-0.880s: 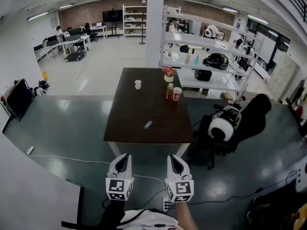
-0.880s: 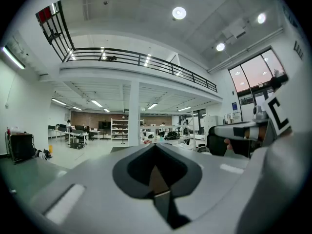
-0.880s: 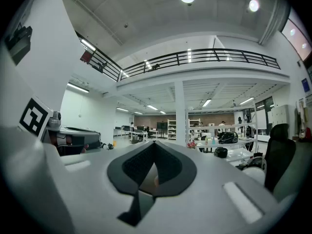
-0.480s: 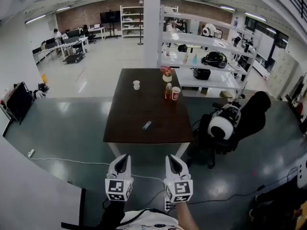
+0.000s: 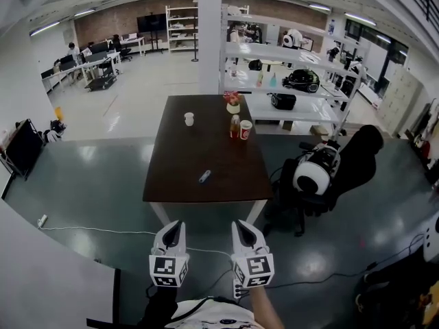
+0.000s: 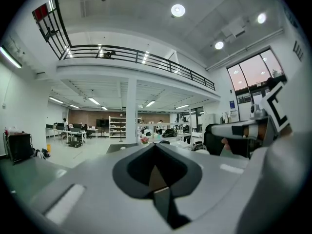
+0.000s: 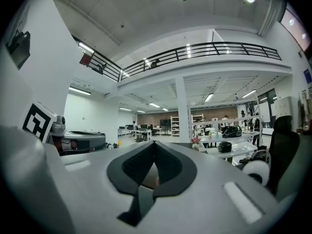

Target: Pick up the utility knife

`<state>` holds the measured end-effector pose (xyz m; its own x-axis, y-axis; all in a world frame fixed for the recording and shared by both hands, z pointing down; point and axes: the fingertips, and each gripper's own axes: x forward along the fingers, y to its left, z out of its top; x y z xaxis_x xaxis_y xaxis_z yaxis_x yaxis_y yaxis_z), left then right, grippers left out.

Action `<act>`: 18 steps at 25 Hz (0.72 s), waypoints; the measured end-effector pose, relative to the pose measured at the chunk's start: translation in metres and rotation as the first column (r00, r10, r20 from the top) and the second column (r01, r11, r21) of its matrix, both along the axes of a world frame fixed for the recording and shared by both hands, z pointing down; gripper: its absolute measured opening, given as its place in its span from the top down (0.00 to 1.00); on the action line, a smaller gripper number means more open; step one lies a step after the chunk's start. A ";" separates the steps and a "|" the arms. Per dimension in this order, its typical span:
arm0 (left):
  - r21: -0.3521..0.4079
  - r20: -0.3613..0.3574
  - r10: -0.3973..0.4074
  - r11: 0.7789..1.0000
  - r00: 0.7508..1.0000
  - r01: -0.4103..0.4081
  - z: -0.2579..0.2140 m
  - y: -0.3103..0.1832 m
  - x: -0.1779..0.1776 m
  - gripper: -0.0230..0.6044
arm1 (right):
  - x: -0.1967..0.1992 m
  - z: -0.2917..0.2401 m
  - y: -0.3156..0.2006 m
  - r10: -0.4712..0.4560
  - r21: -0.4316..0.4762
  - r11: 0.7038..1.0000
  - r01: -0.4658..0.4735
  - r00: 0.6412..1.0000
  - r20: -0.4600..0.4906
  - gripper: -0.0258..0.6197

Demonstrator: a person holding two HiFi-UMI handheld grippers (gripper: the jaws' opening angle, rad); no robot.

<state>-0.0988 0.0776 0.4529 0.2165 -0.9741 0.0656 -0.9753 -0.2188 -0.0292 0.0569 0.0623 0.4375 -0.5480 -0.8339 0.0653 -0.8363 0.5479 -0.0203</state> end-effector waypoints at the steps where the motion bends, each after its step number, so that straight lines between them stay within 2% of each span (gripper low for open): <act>1: -0.001 -0.001 -0.001 1.000 1.000 0.001 0.001 0.000 0.001 0.97 | 0.001 0.002 -0.001 -0.001 -0.005 1.000 0.001 1.000 -0.002 0.96; 12: -0.037 -0.015 0.014 0.999 1.000 -0.015 0.018 0.001 0.029 0.97 | 0.011 0.020 0.007 -0.044 -0.062 0.997 0.042 0.999 -0.018 0.96; 18: -0.035 -0.021 0.005 0.999 1.000 -0.006 0.016 0.002 0.040 0.97 | 0.021 0.013 0.008 -0.062 -0.055 0.997 0.061 0.998 -0.017 0.96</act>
<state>-0.0583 0.0798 0.4684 0.2235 -0.9701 0.0949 -0.9744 -0.2246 -0.0009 0.0780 0.0700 0.4508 -0.5966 -0.7934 0.1207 -0.8014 0.5970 -0.0365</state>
